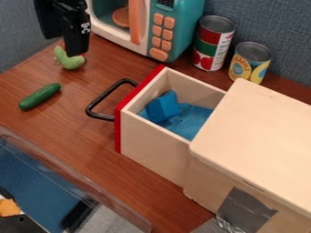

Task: Closed the drawer

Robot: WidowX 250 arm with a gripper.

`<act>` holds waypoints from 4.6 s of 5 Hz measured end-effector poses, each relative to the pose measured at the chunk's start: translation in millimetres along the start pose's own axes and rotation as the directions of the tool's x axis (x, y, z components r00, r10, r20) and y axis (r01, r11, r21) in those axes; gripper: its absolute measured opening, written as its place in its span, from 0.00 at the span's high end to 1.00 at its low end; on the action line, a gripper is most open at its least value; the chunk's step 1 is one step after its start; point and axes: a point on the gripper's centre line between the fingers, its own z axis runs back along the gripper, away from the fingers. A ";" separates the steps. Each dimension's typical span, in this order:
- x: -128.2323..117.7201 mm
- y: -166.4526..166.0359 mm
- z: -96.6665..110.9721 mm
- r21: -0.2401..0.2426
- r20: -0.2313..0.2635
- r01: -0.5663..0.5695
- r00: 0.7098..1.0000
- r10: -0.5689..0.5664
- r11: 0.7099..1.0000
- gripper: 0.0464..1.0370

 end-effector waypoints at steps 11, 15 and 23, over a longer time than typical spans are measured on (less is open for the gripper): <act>7.9 -24.9 -128.4 -0.045 0.096 0.966 0.258 -0.961 0.254 0.04; 38.5 -98.2 -133.4 -0.077 0.179 0.964 0.266 -0.947 0.256 0.04; 15.0 52.8 -60.9 0.076 -0.013 0.311 0.950 -0.311 0.947 0.04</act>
